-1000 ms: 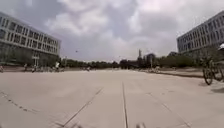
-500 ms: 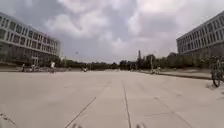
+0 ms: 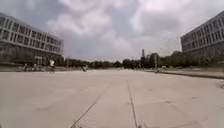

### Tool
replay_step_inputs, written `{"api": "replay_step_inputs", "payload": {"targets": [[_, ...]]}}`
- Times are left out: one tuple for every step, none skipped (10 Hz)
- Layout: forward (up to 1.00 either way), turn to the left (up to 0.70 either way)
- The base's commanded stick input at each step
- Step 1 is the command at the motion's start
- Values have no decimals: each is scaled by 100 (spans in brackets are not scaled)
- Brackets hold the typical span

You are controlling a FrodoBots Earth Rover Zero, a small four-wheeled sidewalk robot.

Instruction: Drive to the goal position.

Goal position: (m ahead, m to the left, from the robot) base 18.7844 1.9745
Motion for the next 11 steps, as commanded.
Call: {"api": "replay_step_inputs", "payload": {"targets": [[70,0],[70,0],[70,0],[70,0],[70,0],[70,0],[70,0],[70,0],[70,0],[70,0],[70,0]]}}
